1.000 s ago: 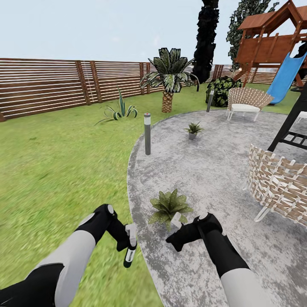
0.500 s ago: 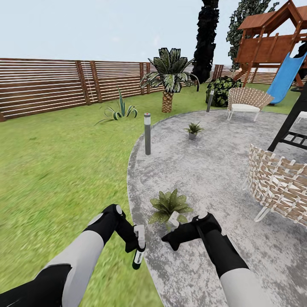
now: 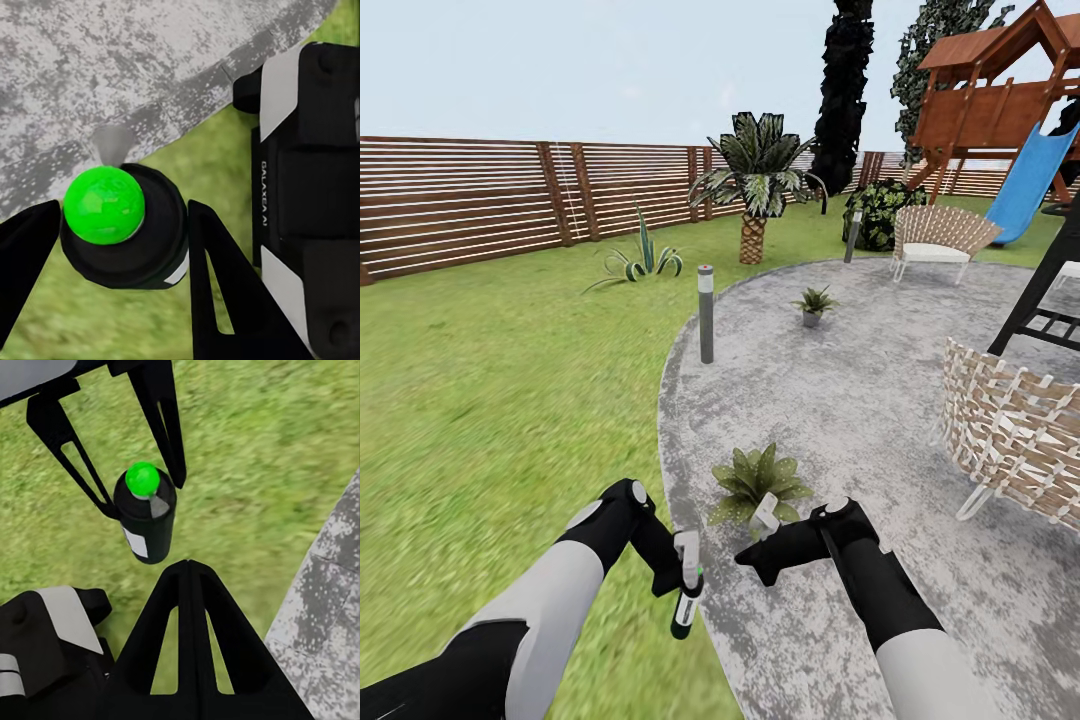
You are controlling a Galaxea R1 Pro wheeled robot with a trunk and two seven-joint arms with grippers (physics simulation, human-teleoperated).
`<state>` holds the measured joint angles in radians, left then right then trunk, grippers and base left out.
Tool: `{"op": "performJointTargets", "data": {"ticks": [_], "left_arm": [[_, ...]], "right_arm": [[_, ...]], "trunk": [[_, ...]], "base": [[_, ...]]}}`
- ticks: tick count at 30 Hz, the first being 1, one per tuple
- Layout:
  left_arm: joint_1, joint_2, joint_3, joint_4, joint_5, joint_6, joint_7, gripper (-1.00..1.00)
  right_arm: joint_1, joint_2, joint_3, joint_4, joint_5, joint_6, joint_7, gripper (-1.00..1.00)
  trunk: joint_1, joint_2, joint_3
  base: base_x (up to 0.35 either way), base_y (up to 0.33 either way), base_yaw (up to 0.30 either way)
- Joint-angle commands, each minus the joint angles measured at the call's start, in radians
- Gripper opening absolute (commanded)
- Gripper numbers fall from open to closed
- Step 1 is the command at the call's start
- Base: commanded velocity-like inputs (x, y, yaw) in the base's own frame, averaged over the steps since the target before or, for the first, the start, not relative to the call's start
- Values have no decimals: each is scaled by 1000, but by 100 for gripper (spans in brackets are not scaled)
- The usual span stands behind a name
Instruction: Pick up the pesticide atomizer in the garden and spray insectifuge to fully cover both potted plants in the garden.
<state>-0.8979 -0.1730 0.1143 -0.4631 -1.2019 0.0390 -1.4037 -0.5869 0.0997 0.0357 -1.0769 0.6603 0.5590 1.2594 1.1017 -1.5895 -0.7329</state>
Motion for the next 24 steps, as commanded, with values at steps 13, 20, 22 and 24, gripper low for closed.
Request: {"op": "performJointTargets", "data": {"ticks": [13,20,22,24], "left_arm": [[-1,-2,7,-1,-2,-4,-8,-100],[-1,-2,6,-2,104,-4,-9,-100],[-1,-2,5,-2,109,-4,-9,-100],[-1,-2,3,-2,112,-3,-9,-100]], "right_arm": [[-1,2,1,-1,5,9,0,-100],[-1,2,0,-1,5,9,-3,-100],[-1,2,1,-1,5,9,-4,-100],[-1,3,1,-1,4,9,-4,-100]], "trunk": [[0,0,-1],[0,0,-1],[0,0,-1],[0,0,-1]], "base": [[0,0,0],[0,0,0],[0,0,0],[0,0,0]]}}
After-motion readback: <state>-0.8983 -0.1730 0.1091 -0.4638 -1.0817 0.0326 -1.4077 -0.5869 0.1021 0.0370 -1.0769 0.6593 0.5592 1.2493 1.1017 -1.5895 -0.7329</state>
